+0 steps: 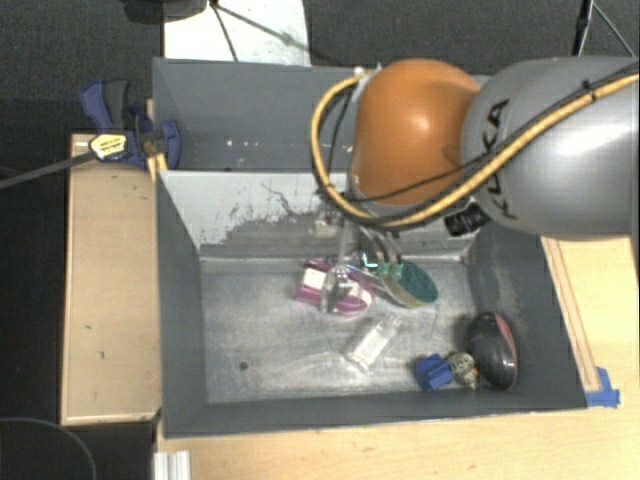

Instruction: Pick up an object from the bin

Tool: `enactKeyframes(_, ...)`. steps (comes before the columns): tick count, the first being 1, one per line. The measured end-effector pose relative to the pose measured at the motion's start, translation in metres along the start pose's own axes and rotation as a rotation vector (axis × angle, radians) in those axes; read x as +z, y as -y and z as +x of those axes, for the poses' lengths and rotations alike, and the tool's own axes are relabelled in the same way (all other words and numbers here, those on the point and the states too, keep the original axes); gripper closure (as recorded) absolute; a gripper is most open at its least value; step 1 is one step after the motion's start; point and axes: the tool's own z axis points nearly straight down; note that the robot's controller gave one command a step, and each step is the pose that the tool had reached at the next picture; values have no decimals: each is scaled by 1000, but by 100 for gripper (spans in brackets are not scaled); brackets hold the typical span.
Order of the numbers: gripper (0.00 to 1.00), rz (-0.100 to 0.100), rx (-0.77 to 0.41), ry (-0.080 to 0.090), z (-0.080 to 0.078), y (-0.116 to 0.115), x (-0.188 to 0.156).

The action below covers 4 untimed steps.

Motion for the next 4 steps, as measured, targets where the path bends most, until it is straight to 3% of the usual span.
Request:
enactKeyframes(1, 0, 1, -553, 2, -18, 19, 127)
enactKeyframes(2, 0, 1, -538, 6, -22, 51, 120)
enactKeyframes(3, 100, -1, -534, 7, -22, 49, 120)
enactKeyframes(4, 100, 1, -918, 5, 11, 30, 134)
